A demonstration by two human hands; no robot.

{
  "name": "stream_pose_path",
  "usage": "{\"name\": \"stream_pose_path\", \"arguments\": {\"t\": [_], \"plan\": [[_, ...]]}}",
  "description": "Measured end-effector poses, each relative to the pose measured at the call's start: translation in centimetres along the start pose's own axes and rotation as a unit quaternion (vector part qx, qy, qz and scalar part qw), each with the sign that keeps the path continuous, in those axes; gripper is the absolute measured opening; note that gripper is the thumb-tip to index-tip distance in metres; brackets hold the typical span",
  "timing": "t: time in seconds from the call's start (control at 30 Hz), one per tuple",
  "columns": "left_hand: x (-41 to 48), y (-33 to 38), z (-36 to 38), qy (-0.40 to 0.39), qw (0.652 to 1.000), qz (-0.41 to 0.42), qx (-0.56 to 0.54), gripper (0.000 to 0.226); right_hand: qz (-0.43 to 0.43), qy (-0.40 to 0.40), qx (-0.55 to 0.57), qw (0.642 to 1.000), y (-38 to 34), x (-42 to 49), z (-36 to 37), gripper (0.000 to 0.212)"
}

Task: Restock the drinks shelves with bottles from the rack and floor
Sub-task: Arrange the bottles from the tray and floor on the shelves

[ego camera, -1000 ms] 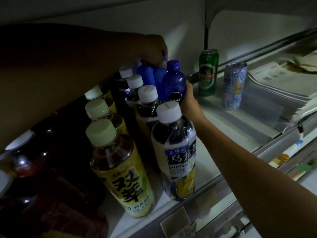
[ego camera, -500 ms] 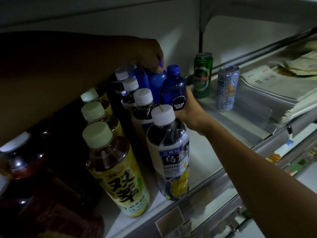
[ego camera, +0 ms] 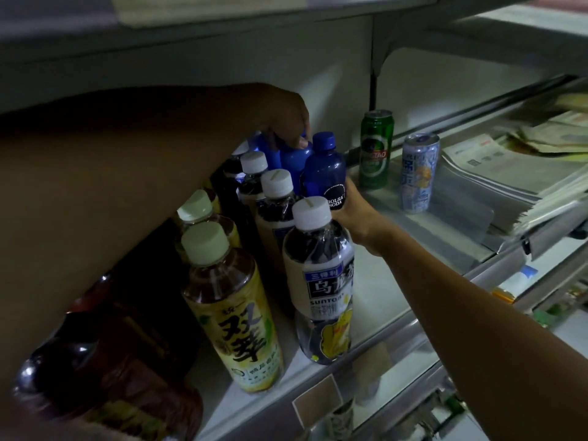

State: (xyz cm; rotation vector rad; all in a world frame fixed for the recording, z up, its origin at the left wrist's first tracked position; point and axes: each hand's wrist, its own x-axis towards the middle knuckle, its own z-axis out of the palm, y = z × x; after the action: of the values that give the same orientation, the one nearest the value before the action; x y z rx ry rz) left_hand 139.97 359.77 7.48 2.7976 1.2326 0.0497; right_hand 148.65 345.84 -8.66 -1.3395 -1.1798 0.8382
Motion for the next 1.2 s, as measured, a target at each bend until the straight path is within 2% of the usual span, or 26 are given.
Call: {"name": "stream_pose_path", "arguments": {"t": [0.13, 0.27, 0.33, 0.5, 0.63, 0.8, 0.97, 1.07, 1.2], "plan": [[-0.5, 0.2, -0.1, -0.028, 0.999, 0.04, -0.022, 0.022, 0.019, 0.012, -0.026, 0.999, 0.1, -0.7, 0.2, 0.075], [-0.9, -0.1, -0.1, -0.017, 0.998, 0.05, -0.032, 0.024, 0.024, 0.053, -0.064, 0.996, 0.3, -2.0, 0.2, 0.098], [-1.3, 0.0, -0.2, -0.009, 0.998, 0.047, -0.037, 0.031, 0.016, 0.085, -0.095, 0.992, 0.5, -3.1, 0.1, 0.102], [-3.8, 0.9, -1.8, 0.07, 0.997, 0.037, -0.017, 0.04, 0.038, 0.13, -0.209, 0.969, 0.0, -7.2, -0.5, 0.088], [-7.7, 1.9, -2.1, 0.091, 0.996, 0.022, 0.007, 0.019, 0.07, 0.138, -0.321, 0.934, -1.4, -11.4, -0.9, 0.073], [-14.3, 3.9, -1.1, 0.147, 0.988, 0.011, -0.055, 0.018, 0.081, 0.146, -0.411, 0.896, -3.1, -17.9, -0.2, 0.064], [-20.9, 8.0, 1.2, 0.214, 0.966, 0.146, -0.01, 0.026, 0.108, 0.139, -0.512, 0.841, -3.2, -25.0, 2.2, 0.059], [-24.4, 10.2, 2.9, 0.243, 0.948, 0.201, 0.038, 0.026, 0.119, 0.173, -0.51, 0.834, -3.7, -28.7, 3.2, 0.055], [-28.0, 11.4, 6.4, 0.259, 0.9, 0.334, 0.107, 0.028, 0.169, 0.204, -0.504, 0.822, -4.8, -32.9, 4.7, 0.067]]}}
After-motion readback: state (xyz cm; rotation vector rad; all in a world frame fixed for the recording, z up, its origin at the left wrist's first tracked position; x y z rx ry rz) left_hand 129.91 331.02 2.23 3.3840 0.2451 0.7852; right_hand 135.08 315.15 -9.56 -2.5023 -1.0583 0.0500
